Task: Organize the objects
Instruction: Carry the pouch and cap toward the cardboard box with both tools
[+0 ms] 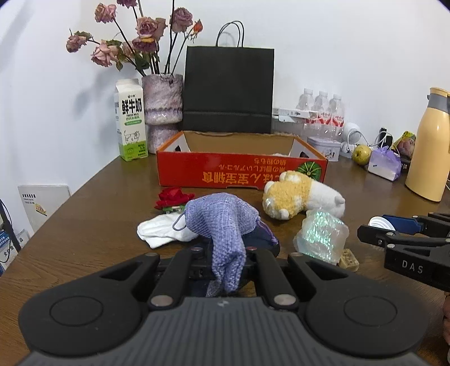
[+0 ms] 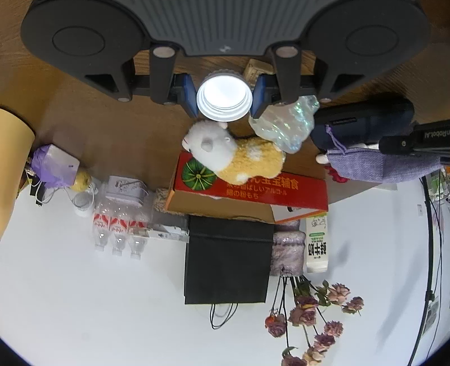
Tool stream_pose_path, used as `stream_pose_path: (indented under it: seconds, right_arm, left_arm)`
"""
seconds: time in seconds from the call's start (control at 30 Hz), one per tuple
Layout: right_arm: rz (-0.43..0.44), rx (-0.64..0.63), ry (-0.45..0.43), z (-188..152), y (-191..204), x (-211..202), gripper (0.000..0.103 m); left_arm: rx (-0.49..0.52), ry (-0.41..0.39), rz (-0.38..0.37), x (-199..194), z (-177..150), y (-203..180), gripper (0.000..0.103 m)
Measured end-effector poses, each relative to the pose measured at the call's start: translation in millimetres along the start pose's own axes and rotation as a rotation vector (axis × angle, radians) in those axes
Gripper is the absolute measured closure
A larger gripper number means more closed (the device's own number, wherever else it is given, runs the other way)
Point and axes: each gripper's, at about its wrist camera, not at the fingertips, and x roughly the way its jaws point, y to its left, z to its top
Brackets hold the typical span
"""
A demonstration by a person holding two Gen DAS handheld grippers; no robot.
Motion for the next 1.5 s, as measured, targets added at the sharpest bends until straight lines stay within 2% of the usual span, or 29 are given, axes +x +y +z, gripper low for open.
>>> stream_pose_path:
  seconds: [0.43, 0.73, 1.07, 1.5]
  right_arm:
    - [0.027, 0.015, -0.038, 19.0, 7.8, -8.3, 0.064]
    - [0.041, 0.017, -0.061, 40.3, 16.7, 0.4, 0.064]
    - [0.044, 0.018, -0.078, 68.3, 18.8, 23.0, 0.064]
    - [0.04, 0.031, -0.097, 101.8, 17.1, 64.9, 0.064]
  left_arm:
    - [0.006, -0.042, -0.004, -10.9, 21.4, -3.1, 0.096]
    - [0.012, -0.059, -0.012, -3.3, 38.7, -4.8, 0.096]
    - [0.012, -0.082, -0.019, 17.6, 65.5, -5.3, 0.096]
    - [-0.019, -0.092, -0.026, 66.1, 107.7, -3.9, 0.096]
